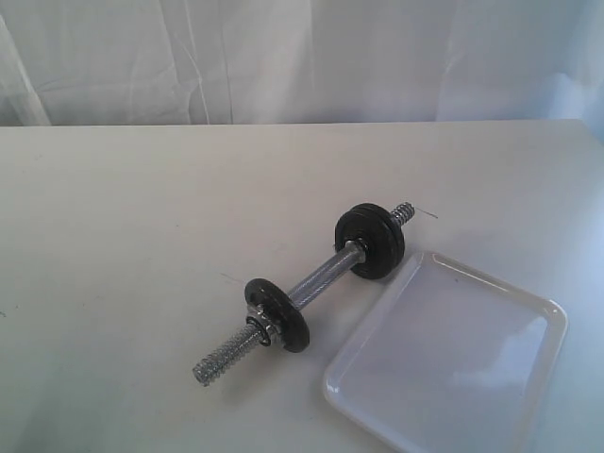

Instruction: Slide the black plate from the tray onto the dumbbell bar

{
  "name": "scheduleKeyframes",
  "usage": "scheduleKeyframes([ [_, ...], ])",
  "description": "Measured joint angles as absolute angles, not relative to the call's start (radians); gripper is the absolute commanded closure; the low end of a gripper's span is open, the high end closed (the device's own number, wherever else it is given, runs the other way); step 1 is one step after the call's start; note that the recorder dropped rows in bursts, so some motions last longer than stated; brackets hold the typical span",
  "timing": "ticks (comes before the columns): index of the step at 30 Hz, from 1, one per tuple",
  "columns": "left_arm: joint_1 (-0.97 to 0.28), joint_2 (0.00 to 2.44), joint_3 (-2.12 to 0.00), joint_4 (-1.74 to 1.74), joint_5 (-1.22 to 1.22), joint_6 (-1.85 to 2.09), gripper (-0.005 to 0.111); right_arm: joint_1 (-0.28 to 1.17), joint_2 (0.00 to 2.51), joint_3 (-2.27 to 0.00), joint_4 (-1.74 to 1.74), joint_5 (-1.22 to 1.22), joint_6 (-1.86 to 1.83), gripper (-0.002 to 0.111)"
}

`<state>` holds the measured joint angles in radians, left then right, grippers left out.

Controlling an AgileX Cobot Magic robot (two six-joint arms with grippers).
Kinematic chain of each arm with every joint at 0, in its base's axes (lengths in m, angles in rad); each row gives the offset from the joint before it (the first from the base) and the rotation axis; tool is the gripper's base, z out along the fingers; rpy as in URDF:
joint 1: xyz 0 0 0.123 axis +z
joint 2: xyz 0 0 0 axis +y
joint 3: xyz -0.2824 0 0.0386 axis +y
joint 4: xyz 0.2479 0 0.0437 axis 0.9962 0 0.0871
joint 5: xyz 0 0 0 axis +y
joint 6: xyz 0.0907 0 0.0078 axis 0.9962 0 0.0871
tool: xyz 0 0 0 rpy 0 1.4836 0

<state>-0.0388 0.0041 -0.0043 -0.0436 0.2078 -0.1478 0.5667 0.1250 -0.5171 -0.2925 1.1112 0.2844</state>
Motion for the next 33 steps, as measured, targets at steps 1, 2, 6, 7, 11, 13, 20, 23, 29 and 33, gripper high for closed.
scheduleKeyframes([
  [1, -0.039, 0.004, -0.004, -0.044, 0.208, -0.148, 0.107, 0.567, 0.125, -0.517, -0.293, 1.111, 0.284, 0.108],
  [2, -0.039, 0.004, -0.004, -0.044, 0.208, -0.148, 0.107, 0.567, 0.123, -0.517, -0.293, 1.111, 0.282, 0.108],
  [6, -0.039, 0.004, -0.004, -0.044, 0.208, -0.148, 0.107, 0.567, 0.108, -0.517, -0.290, 1.111, 0.278, 0.108],
  [7, -0.039, 0.004, -0.004, -0.044, 0.208, -0.148, 0.107, 0.567, 0.106, -0.517, -0.290, 1.111, 0.278, 0.108],
  [11, -0.039, 0.004, -0.004, -0.044, 0.208, -0.148, 0.107, 0.567, 0.106, -0.517, -0.290, 1.111, 0.278, 0.108],
  [13, -0.039, 0.004, -0.004, -0.044, 0.208, -0.148, 0.107, 0.567, 0.106, -0.517, -0.290, 1.111, 0.278, 0.108],
  [20, -0.039, 0.004, -0.004, -0.044, 0.208, -0.148, 0.107, 0.567, 0.106, -0.517, -0.288, 1.111, 0.278, 0.108],
  [23, -0.039, 0.004, -0.004, -0.042, 0.208, -0.148, 0.107, 0.567, 0.085, -0.519, -0.251, 1.110, 0.278, 0.108],
  [29, -0.039, 0.004, -0.004, -0.042, 0.208, -0.148, 0.107, 0.567, 0.009, -0.548, -0.162, 1.049, 0.278, 0.108],
  [33, -0.039, 0.004, -0.003, -0.040, 0.208, -0.148, 0.107, 0.567, 0.005, -0.546, -0.156, 0.989, 0.278, 0.108],
])
